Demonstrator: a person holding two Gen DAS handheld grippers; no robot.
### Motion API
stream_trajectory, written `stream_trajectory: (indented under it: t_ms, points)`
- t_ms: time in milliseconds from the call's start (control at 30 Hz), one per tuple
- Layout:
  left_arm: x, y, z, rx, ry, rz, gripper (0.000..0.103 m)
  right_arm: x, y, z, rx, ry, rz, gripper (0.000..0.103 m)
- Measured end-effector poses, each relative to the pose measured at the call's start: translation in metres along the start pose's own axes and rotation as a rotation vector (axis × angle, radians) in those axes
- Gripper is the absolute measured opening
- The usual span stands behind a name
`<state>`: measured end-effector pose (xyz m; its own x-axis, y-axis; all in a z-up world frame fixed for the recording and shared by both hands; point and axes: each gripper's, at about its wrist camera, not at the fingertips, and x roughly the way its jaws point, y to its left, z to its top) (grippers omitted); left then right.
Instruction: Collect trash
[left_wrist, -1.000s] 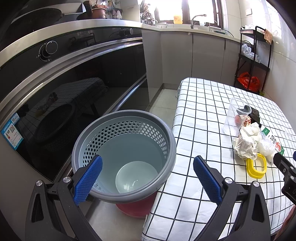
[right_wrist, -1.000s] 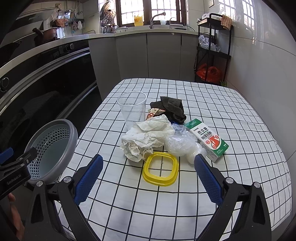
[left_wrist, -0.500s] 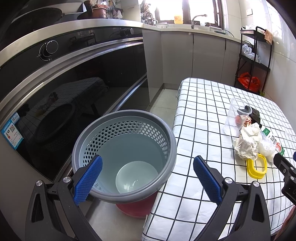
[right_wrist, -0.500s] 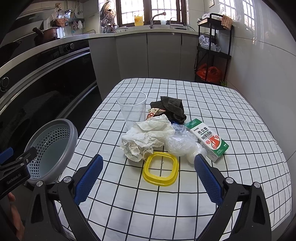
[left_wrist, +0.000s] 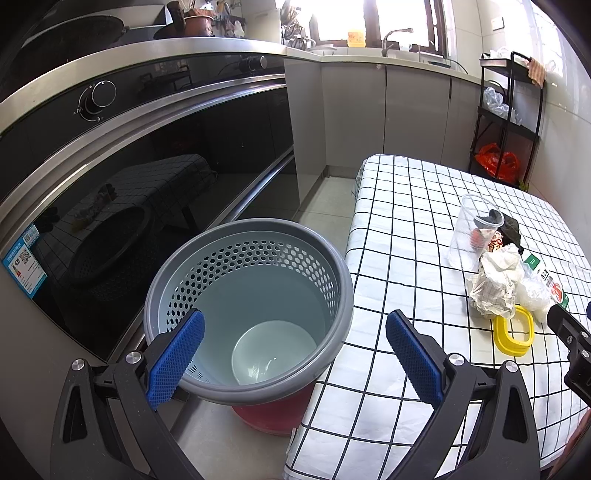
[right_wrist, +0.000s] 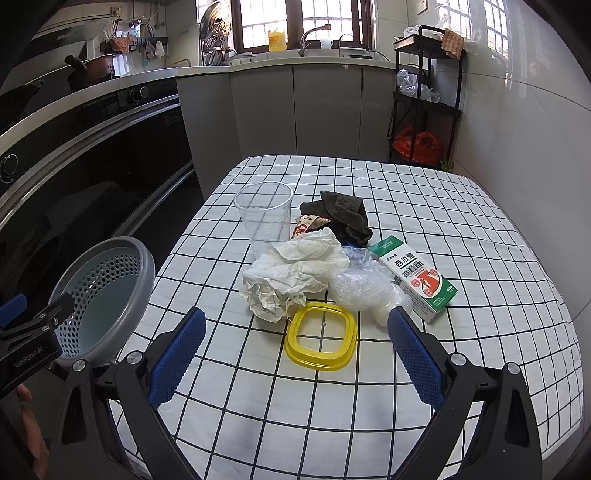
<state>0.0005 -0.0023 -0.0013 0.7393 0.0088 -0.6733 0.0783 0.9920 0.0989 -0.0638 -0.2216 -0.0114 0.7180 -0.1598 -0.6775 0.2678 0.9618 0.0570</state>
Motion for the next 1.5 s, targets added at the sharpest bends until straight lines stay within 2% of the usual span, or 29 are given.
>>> stream_trajectory:
  t_ms: [200, 400, 567, 733, 900, 1167, 1300, 1500]
  points:
    - [0.003, 0.001, 0.000, -0.002, 0.003, -0.004, 0.097, -0.002, -0.004, 0.000, -0.002, -0.005, 0.015, 0.094]
    - [0.002, -0.005, -0.002, 0.004, -0.007, -0.007, 0.097, -0.008, -0.035, -0.002, 0.062, -0.019, 0.072, 0.094]
    - [0.000, -0.018, -0.003, 0.023, -0.006, -0.032, 0.097, -0.016, -0.072, -0.009, 0.097, -0.044, 0.030, 0.094]
    - [-0.002, -0.038, -0.001, 0.042, 0.015, -0.106, 0.097, -0.018, -0.111, -0.017, 0.133, -0.021, 0.003, 0.094]
    - [-0.006, -0.064, 0.008, 0.070, -0.003, -0.136, 0.097, -0.017, -0.136, -0.013, 0.121, -0.016, -0.048, 0.094]
    - [0.007, -0.111, 0.033, 0.070, -0.027, -0.200, 0.097, 0.028, -0.147, 0.020, 0.048, 0.025, -0.082, 0.094]
    - [0.017, -0.123, 0.028, 0.082, -0.024, -0.209, 0.097, 0.064, -0.154, 0.027, 0.027, 0.053, -0.094, 0.094]
    - [0.032, -0.126, 0.020, 0.082, 0.009, -0.214, 0.097, 0.103, -0.162, 0.024, -0.004, 0.123, -0.068, 0.094]
